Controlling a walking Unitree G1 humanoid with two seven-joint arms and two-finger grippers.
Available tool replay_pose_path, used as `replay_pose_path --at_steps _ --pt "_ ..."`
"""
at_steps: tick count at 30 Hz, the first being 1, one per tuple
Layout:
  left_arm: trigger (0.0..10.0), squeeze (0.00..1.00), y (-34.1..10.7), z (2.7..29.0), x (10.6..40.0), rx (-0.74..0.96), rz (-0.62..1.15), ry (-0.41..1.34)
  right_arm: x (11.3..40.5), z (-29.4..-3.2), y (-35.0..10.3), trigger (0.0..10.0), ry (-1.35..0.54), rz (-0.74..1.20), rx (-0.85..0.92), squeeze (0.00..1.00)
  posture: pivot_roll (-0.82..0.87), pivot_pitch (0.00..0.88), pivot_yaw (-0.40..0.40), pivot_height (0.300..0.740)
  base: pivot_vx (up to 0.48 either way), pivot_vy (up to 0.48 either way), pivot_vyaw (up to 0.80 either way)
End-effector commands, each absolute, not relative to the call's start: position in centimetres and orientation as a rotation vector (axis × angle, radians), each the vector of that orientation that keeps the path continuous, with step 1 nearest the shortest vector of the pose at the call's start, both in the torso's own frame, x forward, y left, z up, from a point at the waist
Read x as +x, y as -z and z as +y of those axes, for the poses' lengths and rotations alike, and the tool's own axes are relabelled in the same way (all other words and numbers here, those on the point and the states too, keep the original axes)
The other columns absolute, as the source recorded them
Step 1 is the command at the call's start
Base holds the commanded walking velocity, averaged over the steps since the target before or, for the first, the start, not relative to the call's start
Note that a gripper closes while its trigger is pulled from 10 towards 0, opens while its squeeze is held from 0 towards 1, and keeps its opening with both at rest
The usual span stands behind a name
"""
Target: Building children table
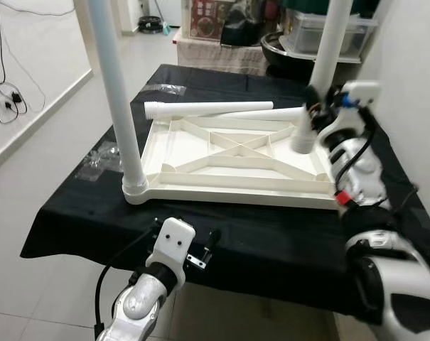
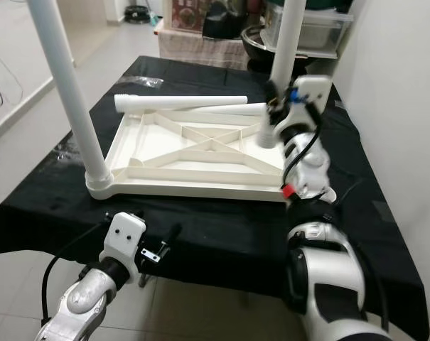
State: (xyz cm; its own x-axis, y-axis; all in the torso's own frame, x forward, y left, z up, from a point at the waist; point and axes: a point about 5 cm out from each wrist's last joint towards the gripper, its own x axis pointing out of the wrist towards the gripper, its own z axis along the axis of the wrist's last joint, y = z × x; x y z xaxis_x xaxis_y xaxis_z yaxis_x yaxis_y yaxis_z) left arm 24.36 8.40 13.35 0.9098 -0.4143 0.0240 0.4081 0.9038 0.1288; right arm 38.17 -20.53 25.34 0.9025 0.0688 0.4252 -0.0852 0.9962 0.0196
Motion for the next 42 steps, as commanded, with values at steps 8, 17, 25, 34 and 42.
replay_pose_path --at_steps 8,17,25,34,42 --pt "10.0 0.26 -15.9 8.9 25.9 0.183 -0.147 0.451 34.2 -17.3 -23.1 0.0 -0.136 -0.440 0.172 0.00 0.04 0.021 -0.031 0.740 0.000 0.000 0.00" --pt "10.0 1.00 -18.9 9.1 27.8 0.232 -0.241 0.455 31.6 -15.4 -22.2 0.0 -0.170 -0.410 0.239 0.00 0.03 0.010 -0.018 0.740 0.000 0.000 0.00" --pt "10.0 0.00 -19.3 9.1 28.7 0.268 -0.230 0.485 30.0 -14.1 -22.6 0.0 -0.204 -0.379 0.266 0.00 0.03 0.015 -0.012 0.740 0.000 0.000 0.00" --pt "10.0 0.00 -18.2 7.6 28.3 0.213 -0.168 0.679 28.7 -12.0 -22.9 0.0 -0.281 -0.351 0.278 0.00 0.03 0.016 -0.015 0.740 0.000 0.000 0.00" --pt "10.0 0.00 -18.4 7.5 29.1 0.236 -0.184 0.664 28.0 -11.3 -22.9 0.0 -0.320 -0.335 0.267 0.00 0.02 0.016 -0.015 0.740 0.000 0.000 0.00"
